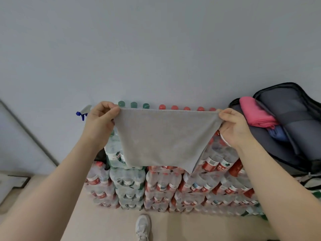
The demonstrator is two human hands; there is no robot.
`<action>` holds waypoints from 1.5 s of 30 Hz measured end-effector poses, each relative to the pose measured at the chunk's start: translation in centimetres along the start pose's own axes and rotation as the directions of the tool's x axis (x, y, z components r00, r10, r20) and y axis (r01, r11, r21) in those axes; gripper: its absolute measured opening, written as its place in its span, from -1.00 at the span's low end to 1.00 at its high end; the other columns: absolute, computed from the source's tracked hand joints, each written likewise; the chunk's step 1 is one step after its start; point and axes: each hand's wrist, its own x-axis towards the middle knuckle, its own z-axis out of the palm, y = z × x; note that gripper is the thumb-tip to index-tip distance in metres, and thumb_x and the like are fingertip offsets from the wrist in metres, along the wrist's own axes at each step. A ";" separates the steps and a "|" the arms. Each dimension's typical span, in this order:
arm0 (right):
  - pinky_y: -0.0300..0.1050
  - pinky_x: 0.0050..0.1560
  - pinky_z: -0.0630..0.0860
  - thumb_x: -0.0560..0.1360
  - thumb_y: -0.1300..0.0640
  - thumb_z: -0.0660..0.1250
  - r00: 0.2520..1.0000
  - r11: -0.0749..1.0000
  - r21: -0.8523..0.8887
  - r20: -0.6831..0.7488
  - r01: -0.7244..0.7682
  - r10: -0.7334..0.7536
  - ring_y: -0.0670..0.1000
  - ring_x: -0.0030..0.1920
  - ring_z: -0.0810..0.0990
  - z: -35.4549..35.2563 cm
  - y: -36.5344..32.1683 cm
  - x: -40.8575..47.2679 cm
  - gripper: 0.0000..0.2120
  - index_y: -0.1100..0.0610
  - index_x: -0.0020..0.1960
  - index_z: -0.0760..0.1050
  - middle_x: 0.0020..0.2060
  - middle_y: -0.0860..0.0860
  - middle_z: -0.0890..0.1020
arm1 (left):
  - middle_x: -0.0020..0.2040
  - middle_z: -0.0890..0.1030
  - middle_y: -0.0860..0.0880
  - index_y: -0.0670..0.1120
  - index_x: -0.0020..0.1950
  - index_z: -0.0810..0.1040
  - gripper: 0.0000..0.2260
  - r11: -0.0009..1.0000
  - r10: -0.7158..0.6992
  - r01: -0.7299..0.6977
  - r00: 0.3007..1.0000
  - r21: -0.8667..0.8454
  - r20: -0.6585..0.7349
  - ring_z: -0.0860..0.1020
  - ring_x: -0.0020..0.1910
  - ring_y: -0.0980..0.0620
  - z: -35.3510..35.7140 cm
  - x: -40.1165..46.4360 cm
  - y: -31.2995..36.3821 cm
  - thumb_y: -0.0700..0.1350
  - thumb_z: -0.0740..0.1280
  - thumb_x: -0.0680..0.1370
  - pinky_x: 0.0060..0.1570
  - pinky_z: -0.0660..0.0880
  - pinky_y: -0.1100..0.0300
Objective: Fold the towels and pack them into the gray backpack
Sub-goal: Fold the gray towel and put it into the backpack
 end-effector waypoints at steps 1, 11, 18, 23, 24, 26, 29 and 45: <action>-0.24 -0.31 0.52 0.28 0.38 0.39 1.000 0.998 -0.066 -0.030 0.006 -0.008 -0.06 -0.36 0.59 0.0 0.1 0.1 -0.73 0.08 -0.49 0.55 -0.44 -0.04 0.62 | -0.37 0.54 0.12 0.00 -0.32 0.51 -0.81 0.997 0.017 -0.015 0.999 0.071 -0.031 0.44 -0.33 0.14 -0.4 -0.3 0.2 -0.25 0.35 0.43 -0.31 0.35 0.32; -0.06 -0.07 0.50 0.40 0.27 0.42 0.974 0.570 -0.816 -0.038 0.098 -0.222 -0.04 -0.27 0.53 1.4 4.4 6.4 -0.85 0.17 -0.04 0.59 -0.20 0.05 0.61 | -0.27 0.45 0.05 -0.05 -0.14 0.44 -0.88 0.693 0.086 0.031 0.988 0.720 -0.125 0.40 -0.31 0.12 -1.9 5.0 -3.1 -0.19 0.38 0.46 -0.32 0.36 0.43; -0.39 -0.55 0.44 0.50 0.31 0.28 0.987 0.539 -0.842 -0.093 -0.007 -0.132 -0.21 -0.60 0.53 3.8 7.9 16.8 -0.92 0.17 -0.08 0.52 -0.38 -0.04 0.52 | -0.06 0.59 -0.08 -0.15 -0.03 0.57 -0.88 0.411 0.059 0.063 0.994 0.910 -0.096 0.44 -0.17 0.03 -2.5 15.7 -6.3 -0.15 0.28 0.53 -0.26 0.32 0.23; 0.08 -0.23 0.59 0.52 0.28 0.24 0.987 0.230 -0.973 -0.025 0.012 -0.156 0.19 -0.36 0.63 5.1 9.5 22.4 -0.88 0.29 -0.07 0.54 -0.24 0.18 0.61 | -0.04 0.56 -0.12 -0.14 -0.06 0.53 -0.89 0.332 0.005 0.104 0.994 0.937 -0.112 0.50 -0.13 -0.07 -3.0 22.0 -9.5 -0.12 0.26 0.54 -0.18 0.32 0.16; 0.12 -0.16 0.57 0.51 0.26 0.26 0.986 0.127 -0.992 -0.006 0.015 -0.165 0.25 -0.28 0.63 5.2 9.8 22.9 -0.87 0.29 -0.09 0.55 -0.20 0.22 0.64 | -0.03 0.55 -0.14 -0.16 -0.05 0.53 -0.88 0.310 -0.020 0.104 0.994 0.945 -0.103 0.49 -0.10 -0.10 -3.0 22.6 -10.2 -0.13 0.26 0.54 -0.16 0.33 0.14; 0.12 -0.09 0.55 0.50 0.23 0.26 0.987 0.027 -1.000 -0.008 -0.004 -0.158 0.29 -0.19 0.63 5.3 10.4 23.4 -0.85 0.28 -0.09 0.57 -0.17 0.26 0.65 | 0.01 0.53 -0.20 -0.22 0.01 0.50 -0.85 0.263 -0.049 0.083 0.996 0.961 -0.072 0.48 -0.02 -0.18 -3.2 23.5 -11.6 -0.15 0.25 0.55 -0.10 0.36 0.09; 0.06 -0.06 0.53 0.53 0.17 0.24 0.987 -0.054 -0.997 -0.042 -0.051 -0.158 0.27 -0.08 0.60 5.4 10.7 22.7 -0.81 0.27 -0.01 0.54 -0.11 0.27 0.63 | 0.10 0.48 -0.25 -0.25 0.13 0.39 -0.81 0.230 -0.047 0.079 0.996 0.970 -0.070 0.47 0.02 -0.25 -3.2 23.5 -13.2 -0.20 0.21 0.55 -0.05 0.37 0.00; -0.02 0.49 -0.19 0.60 -0.15 -0.06 0.950 -0.295 -0.923 0.170 0.247 0.262 -0.04 0.53 -0.14 6.1 14.5 13.9 -0.40 0.07 0.53 -0.15 0.53 -0.03 -0.11 | 0.55 -0.06 -0.03 0.05 0.52 -0.04 -0.16 -0.088 -0.370 -0.296 0.896 0.951 0.244 -0.07 0.52 0.01 -1.4 14.4 -14.6 0.34 -0.37 0.28 0.46 -0.15 0.08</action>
